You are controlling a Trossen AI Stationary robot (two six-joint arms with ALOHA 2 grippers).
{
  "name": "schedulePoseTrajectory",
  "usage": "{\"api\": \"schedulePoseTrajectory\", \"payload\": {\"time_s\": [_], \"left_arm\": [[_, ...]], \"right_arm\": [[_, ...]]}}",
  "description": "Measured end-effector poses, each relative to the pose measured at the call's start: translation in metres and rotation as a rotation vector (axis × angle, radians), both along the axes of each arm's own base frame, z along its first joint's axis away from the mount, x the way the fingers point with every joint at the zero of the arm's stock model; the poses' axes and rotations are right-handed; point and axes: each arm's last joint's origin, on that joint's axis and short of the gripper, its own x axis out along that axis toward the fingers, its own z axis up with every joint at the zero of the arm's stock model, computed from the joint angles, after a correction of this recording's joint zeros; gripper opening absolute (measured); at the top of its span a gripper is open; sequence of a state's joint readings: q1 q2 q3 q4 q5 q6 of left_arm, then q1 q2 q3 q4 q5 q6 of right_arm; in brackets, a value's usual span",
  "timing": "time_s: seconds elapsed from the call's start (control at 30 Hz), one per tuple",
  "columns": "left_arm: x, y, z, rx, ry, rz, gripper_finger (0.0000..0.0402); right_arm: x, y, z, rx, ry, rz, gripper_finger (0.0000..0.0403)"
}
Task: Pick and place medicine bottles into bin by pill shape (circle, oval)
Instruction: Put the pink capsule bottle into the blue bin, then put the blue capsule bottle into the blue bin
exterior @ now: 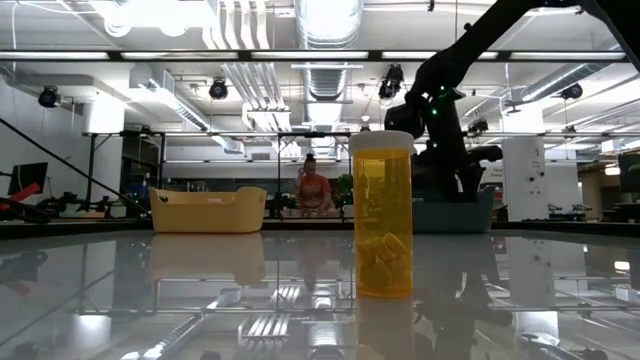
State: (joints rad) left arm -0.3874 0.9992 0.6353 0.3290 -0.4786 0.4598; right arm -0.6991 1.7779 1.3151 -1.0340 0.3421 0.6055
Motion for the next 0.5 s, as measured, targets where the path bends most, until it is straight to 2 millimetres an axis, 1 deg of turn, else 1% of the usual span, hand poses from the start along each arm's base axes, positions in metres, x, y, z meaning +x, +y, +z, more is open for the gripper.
{"api": "schedulePoseTrajectory", "payload": {"time_s": [0.1,0.23,0.37,0.5], "left_arm": [[0.000,0.000,0.000,0.000,0.002,0.000,0.0215],[0.000,0.000,0.000,0.000,0.002,0.000,0.0215],[0.000,0.000,0.000,-0.001,-0.001,0.000,0.0215],[0.000,0.000,0.000,-0.001,-0.001,0.000,0.0215]], "right_arm": [[0.000,0.000,-0.001,0.004,0.005,0.003,0.0157],[0.001,0.000,0.003,0.002,0.000,0.022,0.0166],[0.001,0.004,0.018,-0.022,-0.030,0.039,0.0166],[0.004,0.016,0.037,-0.057,-0.076,0.084,0.0166]]}}
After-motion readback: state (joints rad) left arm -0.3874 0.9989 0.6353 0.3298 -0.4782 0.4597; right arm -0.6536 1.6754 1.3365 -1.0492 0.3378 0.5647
